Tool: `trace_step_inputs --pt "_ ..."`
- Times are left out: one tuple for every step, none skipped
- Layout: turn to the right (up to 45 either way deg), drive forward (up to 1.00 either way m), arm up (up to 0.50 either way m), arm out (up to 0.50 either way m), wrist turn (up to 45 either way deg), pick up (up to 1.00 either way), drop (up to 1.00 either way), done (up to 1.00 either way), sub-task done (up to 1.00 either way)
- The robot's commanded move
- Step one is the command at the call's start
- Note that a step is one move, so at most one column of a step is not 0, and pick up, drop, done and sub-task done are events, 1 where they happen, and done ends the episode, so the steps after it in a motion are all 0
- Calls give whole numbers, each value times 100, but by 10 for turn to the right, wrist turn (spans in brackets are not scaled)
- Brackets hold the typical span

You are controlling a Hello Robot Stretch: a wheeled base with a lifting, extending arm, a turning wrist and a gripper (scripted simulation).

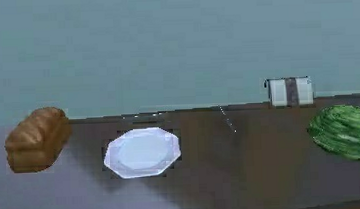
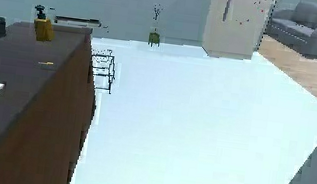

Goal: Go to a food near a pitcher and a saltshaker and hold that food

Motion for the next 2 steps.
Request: trace_step_inputs --pt "-450 0 0 0 0 0 0 0 0" --pt "-450 0 0 0 0 0 0 0 0"
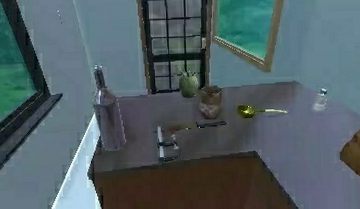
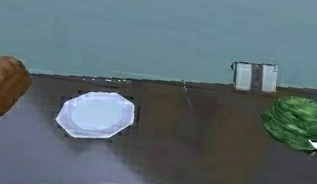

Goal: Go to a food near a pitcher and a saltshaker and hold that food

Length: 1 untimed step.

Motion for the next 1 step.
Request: trace_step_inputs --pt "-330 0 0 0 0 0 0 0 0"
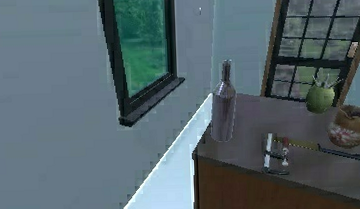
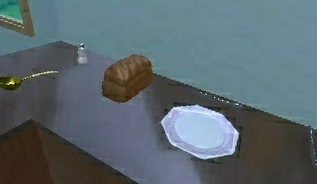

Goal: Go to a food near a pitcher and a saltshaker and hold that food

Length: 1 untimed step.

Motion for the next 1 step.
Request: trace_step_inputs --pt "0 0 50 0 0 0 0 0 0"
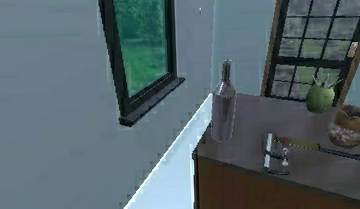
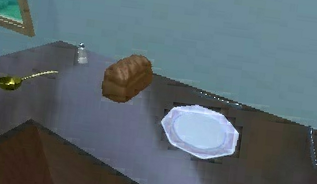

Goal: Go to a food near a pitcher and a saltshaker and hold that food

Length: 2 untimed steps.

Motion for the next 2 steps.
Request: trace_step_inputs --pt "0 0 38 0 0 0 0 0 0" --pt "0 0 0 42 0 0 0 0 0"
